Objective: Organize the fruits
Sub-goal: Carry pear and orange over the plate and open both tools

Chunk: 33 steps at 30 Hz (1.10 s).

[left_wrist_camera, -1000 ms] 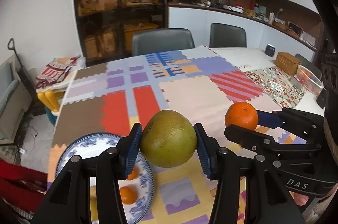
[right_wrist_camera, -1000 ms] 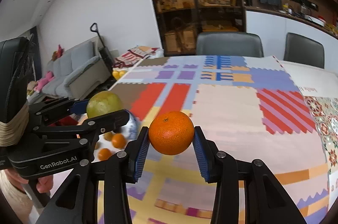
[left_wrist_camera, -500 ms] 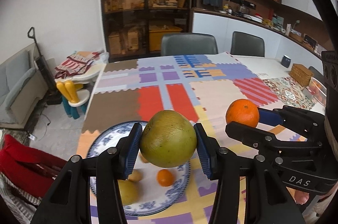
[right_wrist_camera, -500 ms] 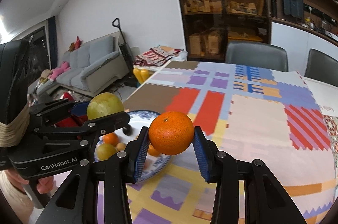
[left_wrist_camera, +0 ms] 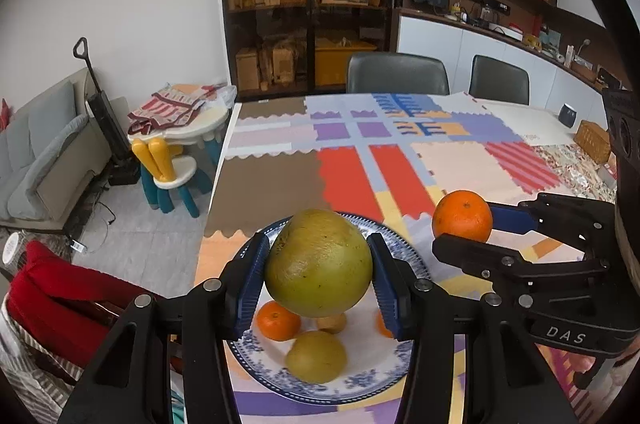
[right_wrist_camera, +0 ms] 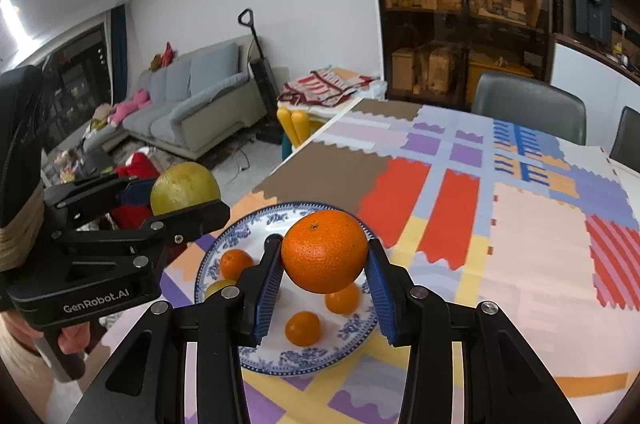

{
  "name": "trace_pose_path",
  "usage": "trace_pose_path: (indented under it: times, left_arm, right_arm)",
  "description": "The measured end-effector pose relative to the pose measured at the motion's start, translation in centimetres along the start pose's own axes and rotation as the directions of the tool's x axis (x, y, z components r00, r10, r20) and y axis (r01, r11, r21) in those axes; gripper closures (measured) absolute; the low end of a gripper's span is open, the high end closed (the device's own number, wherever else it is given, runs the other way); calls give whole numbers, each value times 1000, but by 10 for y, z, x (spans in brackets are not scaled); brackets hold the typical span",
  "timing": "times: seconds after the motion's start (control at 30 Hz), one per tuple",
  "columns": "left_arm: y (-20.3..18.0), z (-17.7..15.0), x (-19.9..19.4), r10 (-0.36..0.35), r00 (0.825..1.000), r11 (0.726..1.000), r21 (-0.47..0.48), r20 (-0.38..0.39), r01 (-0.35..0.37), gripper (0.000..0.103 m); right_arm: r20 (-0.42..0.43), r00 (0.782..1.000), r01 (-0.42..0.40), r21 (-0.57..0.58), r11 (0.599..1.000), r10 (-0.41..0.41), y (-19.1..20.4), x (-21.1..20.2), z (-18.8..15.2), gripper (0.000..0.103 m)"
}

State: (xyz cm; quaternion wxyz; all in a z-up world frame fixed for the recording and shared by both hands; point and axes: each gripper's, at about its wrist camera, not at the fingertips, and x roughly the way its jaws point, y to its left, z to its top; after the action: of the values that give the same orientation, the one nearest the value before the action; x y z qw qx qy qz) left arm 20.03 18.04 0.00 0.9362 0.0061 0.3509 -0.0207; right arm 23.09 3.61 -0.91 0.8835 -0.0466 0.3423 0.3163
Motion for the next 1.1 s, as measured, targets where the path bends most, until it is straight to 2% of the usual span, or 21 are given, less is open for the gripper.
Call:
trace_pose_path:
  times: [0.4,0.53,0.77,0.83,0.93,1.07,1.1]
  left_arm:
    - [17,-13,57,-37,992,998,38,-117,42,54]
    - [18,-18,73,-58,985,996,62,-160,68,54]
    - [17,-23,86,-54,973,990,116,-224,82,54]
    - [17,-23,86,-51,973,988,134,-224,83,51]
    - [17,-19,77,-18,982,987,156,-189,48,36]
    - [20,-16,66,12,988,990,142,-154,10,34]
    - [19,-16,62,28,988,989,145,-149,-6,34]
  right_arm:
    - [-126,992,-16,-27,1000,12,13,52,-18,60]
    - [-166,986,-20,-26,999,16,14,65,-26,60]
    - [-197,980,-25,-16,1000,22,12,79,-32,60]
    - [-202,979,-29,-12,1000,26,11,82,-32,60]
    - [-202,979,-33,-7,999,31,11,84,-32,60]
    - [-207,978,-26,-6,1000,24,11,83,-32,59]
    - [-206,978,-21,-6,1000,20,11,82,-32,54]
